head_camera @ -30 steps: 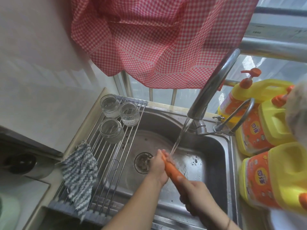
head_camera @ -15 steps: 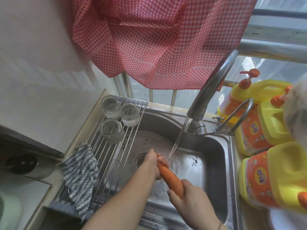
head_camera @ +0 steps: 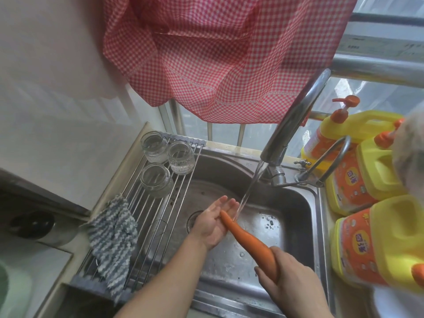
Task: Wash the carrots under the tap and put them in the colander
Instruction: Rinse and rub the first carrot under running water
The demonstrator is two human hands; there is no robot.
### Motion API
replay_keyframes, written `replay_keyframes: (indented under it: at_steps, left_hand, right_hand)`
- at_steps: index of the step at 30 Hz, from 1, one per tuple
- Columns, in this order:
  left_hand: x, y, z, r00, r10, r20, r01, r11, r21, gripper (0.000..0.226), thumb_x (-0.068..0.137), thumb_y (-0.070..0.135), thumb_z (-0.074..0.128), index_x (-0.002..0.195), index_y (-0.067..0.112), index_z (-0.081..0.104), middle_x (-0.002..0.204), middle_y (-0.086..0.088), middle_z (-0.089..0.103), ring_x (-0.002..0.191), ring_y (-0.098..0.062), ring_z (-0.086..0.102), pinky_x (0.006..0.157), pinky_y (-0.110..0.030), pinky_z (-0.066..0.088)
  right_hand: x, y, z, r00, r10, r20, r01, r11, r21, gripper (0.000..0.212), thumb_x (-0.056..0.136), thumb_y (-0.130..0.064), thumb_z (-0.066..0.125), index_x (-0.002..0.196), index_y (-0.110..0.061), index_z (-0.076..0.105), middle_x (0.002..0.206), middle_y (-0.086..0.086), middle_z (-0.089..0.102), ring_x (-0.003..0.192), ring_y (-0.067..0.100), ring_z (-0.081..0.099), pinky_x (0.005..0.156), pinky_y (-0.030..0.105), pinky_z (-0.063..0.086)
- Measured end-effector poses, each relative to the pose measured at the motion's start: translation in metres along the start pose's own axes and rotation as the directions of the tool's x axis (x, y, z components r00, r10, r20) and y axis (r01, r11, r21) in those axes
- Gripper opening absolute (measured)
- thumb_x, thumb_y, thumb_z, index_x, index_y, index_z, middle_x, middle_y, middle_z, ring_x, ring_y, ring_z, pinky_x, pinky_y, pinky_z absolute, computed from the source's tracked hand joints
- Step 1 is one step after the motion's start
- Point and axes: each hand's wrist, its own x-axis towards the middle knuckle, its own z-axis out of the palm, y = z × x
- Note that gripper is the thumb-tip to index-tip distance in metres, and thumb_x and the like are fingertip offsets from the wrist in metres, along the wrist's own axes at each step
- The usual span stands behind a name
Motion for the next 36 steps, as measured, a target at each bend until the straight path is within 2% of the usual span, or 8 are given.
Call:
replay_keyframes:
  at_steps: [7, 11, 15, 17, 21, 26, 31, 36]
  left_hand:
    - [0.000, -0.009, -0.007, 1.000, 0.001, -0.027, 0.001, 0.996, 0.092, 0.030, 0.107, 0.009, 0.028, 0.123, 0.004, 0.052, 0.117, -0.019, 0.065, 0.108, -0.031, 0.065, 0.081, -0.043, 0.058]
    - [-0.008, -0.023, 0.000, 0.997, -0.059, -0.049, 0.062, 0.997, 0.044, 0.033, 0.107, 0.028, 0.032, 0.105, 0.005, 0.057, 0.089, -0.014, 0.069, 0.082, -0.026, 0.071, 0.074, -0.040, 0.058]
    - [-0.020, -0.049, 0.014, 0.988, -0.103, -0.113, 0.104, 0.995, 0.000, 0.050, 0.101, 0.052, 0.039, 0.085, 0.009, 0.058, 0.066, -0.008, 0.061, 0.058, -0.021, 0.064, 0.064, -0.032, 0.052]
    - [-0.024, -0.061, 0.020, 0.985, -0.100, -0.137, 0.097, 0.995, -0.024, 0.051, 0.095, 0.059, 0.047, 0.080, 0.011, 0.056, 0.062, -0.005, 0.056, 0.053, -0.018, 0.059, 0.062, -0.031, 0.050]
    - [-0.026, -0.063, 0.021, 0.984, -0.078, -0.158, 0.077, 0.997, -0.014, 0.048, 0.093, 0.058, 0.051, 0.081, 0.012, 0.049, 0.063, -0.008, 0.055, 0.056, -0.023, 0.058, 0.066, -0.035, 0.051]
    - [-0.015, -0.039, 0.004, 0.978, -0.066, -0.200, 0.105, 0.975, 0.193, 0.048, 0.102, 0.047, 0.040, 0.101, 0.003, 0.060, 0.093, -0.017, 0.069, 0.094, -0.033, 0.068, 0.080, -0.040, 0.056]
    - [-0.024, -0.028, -0.006, 0.978, -0.124, -0.167, 0.185, 0.884, 0.429, 0.051, 0.098, 0.056, 0.042, 0.113, 0.015, 0.071, 0.104, -0.008, 0.071, 0.090, -0.022, 0.067, 0.063, -0.031, 0.057]
    - [-0.020, -0.032, -0.010, 0.973, -0.182, -0.146, 0.222, 0.910, 0.350, 0.046, 0.099, 0.043, 0.047, 0.084, 0.014, 0.080, 0.087, -0.006, 0.075, 0.077, -0.017, 0.073, 0.068, -0.027, 0.056]
  right_hand:
    - [-0.005, 0.000, -0.001, 1.000, 0.028, -0.010, -0.028, 1.000, -0.003, 0.049, 0.081, -0.067, 0.050, 0.121, -0.040, 0.046, 0.117, -0.016, 0.061, 0.101, 0.015, 0.065, 0.079, 0.027, 0.047]
    - [-0.005, -0.003, -0.001, 0.998, 0.061, 0.032, -0.062, 0.998, 0.016, 0.041, 0.081, -0.067, 0.050, 0.110, -0.039, 0.049, 0.104, -0.014, 0.065, 0.096, 0.013, 0.065, 0.076, 0.026, 0.048]
    - [0.001, -0.007, 0.000, 0.974, 0.181, 0.136, -0.216, 0.918, 0.333, 0.029, 0.076, -0.058, 0.066, 0.084, -0.030, 0.066, 0.074, -0.007, 0.069, 0.073, 0.003, 0.063, 0.066, 0.018, 0.048]
    - [0.009, -0.008, 0.002, 0.968, 0.187, 0.165, -0.237, 0.898, 0.372, 0.029, 0.075, -0.056, 0.067, 0.078, -0.027, 0.068, 0.071, -0.007, 0.069, 0.070, 0.002, 0.062, 0.063, 0.017, 0.047]
    - [0.025, -0.017, 0.004, 0.985, 0.134, 0.109, -0.159, 0.947, 0.278, 0.033, 0.074, -0.059, 0.064, 0.081, -0.028, 0.058, 0.079, -0.007, 0.070, 0.080, 0.013, 0.066, 0.066, 0.026, 0.049]
    - [0.044, -0.035, 0.009, 0.997, -0.070, 0.027, 0.067, 0.992, 0.111, 0.049, 0.083, -0.050, 0.064, 0.127, -0.036, 0.048, 0.116, -0.009, 0.062, 0.104, 0.014, 0.060, 0.079, 0.025, 0.045]
    - [0.069, -0.049, 0.015, 0.983, -0.179, -0.031, 0.182, 0.974, 0.135, 0.037, 0.085, -0.030, 0.065, 0.120, -0.023, 0.056, 0.113, -0.002, 0.057, 0.100, 0.019, 0.060, 0.074, 0.021, 0.040]
    - [0.077, -0.061, 0.020, 0.994, -0.105, 0.030, 0.102, 0.991, 0.083, 0.027, 0.089, -0.042, 0.054, 0.103, -0.019, 0.050, 0.092, -0.001, 0.052, 0.092, 0.024, 0.061, 0.067, 0.026, 0.036]
